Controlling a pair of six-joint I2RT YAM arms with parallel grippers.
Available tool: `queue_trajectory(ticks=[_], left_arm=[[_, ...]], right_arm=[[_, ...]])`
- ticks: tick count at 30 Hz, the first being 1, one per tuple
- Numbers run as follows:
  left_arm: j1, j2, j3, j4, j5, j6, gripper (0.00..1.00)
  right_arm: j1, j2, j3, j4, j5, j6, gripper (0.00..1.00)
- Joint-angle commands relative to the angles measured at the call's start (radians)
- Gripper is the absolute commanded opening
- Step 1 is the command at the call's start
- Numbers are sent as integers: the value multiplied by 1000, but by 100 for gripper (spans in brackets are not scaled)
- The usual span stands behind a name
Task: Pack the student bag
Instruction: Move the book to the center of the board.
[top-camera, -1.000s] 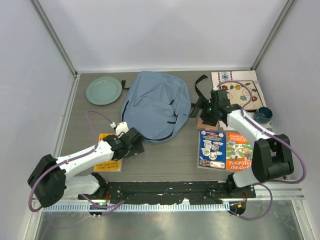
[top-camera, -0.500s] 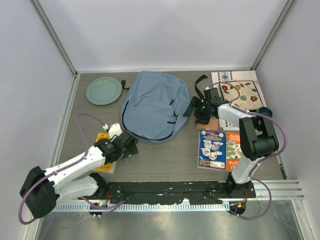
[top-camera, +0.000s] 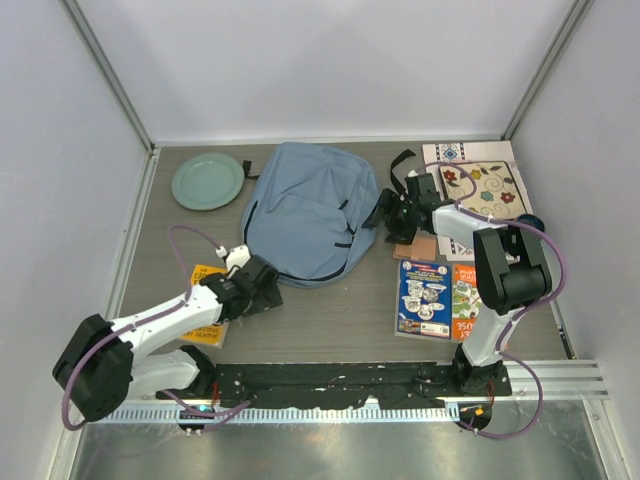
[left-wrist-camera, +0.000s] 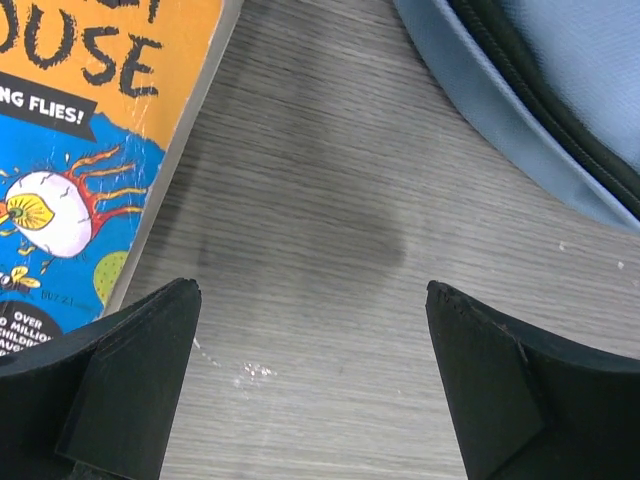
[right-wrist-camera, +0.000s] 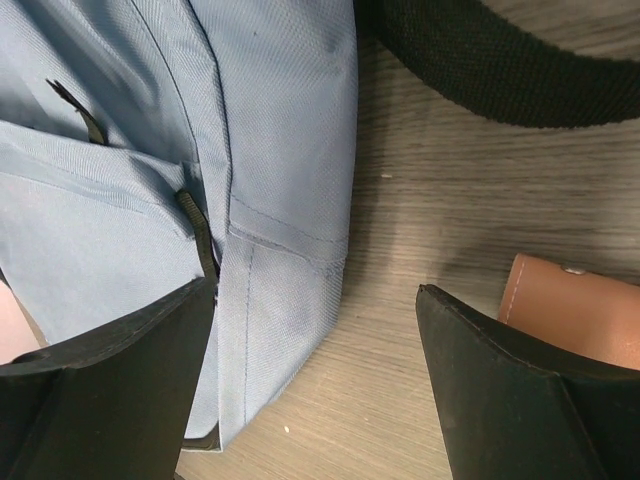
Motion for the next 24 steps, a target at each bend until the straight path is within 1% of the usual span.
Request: queue_trajectory(ticks=[1, 5, 9, 13, 16, 20, 24], left_arm=[[81, 62, 10, 52, 22, 27, 99], [123, 88, 36, -1, -23, 55, 100], [129, 66, 53, -21, -20, 81, 100], [129, 1, 75, -34, 21, 99, 100], [129, -59, 87, -38, 43, 75, 99], [129, -170, 129, -60, 81, 56, 99], [129, -214, 162, -84, 107, 61, 100]], right_arm=[[-5, 20, 51, 43, 2, 17, 87], [-3, 46, 50, 91, -12, 49, 87], [-3, 74, 47, 141, -41, 84, 87], [0, 71, 36, 172, -41, 97, 87], [3, 80, 40, 186, -33, 117, 87], [15, 93, 59, 152, 31, 123, 87], [18, 114, 53, 169, 39, 118, 87]])
